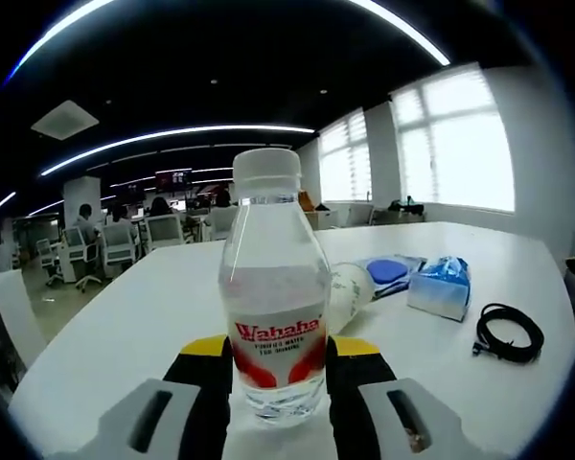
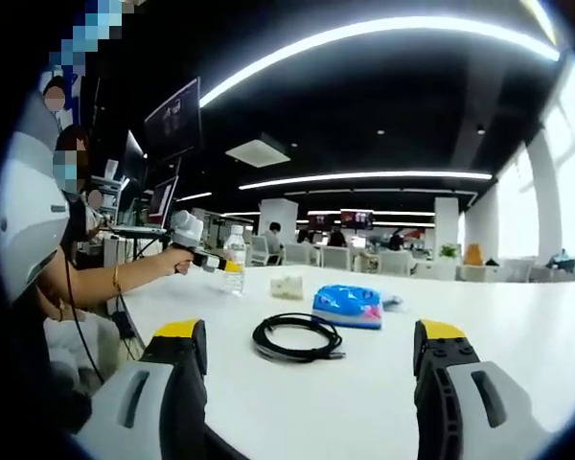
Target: Arrange the tabletop items into an orderly group along one side of the table until the central work area is clear of visible clutter.
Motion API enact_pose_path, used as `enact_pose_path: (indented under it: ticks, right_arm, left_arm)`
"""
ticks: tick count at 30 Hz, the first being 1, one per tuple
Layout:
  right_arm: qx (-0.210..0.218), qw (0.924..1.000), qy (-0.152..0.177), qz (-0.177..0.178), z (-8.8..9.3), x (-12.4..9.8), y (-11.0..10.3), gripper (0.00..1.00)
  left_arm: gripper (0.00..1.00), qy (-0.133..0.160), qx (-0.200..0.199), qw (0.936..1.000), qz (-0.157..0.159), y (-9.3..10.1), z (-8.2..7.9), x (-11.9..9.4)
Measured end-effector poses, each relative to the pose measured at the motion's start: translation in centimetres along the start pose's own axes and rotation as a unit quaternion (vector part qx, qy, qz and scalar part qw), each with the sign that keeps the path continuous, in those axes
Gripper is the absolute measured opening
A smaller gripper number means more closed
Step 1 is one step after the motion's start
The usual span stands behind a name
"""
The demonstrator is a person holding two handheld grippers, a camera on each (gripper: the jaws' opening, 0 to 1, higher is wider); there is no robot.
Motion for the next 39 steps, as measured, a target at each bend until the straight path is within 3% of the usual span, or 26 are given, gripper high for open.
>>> enact_pose_path:
  ticks: [21, 39]
  right_arm:
    - [0.004, 0.9999, -0.010, 0.010, 0.8, -0.3, 0.5, 0.86]
    - [0.002, 0.9997, -0.020, 0.016, 1.2, -0.4, 0.7, 0.86]
  left_arm:
    - [0.37, -0.018, -0.005, 0.9998, 0.002, 0.5, -0.6, 3.0]
    - [0.37, -0.012, -0.010, 0.9999, 0.000, 0.7, -0.8, 4.8]
Point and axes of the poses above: the point that each gripper's makers call its tool centre point, and the gripper's own axes: x roughly forward along the fingers, y roughly to its right, z roughly out of its underside, the point moved 7 cm from there along -x, roughly backward along the fingers, and after that the axes turned 8 degrees about -x, right-handed, at the moved point
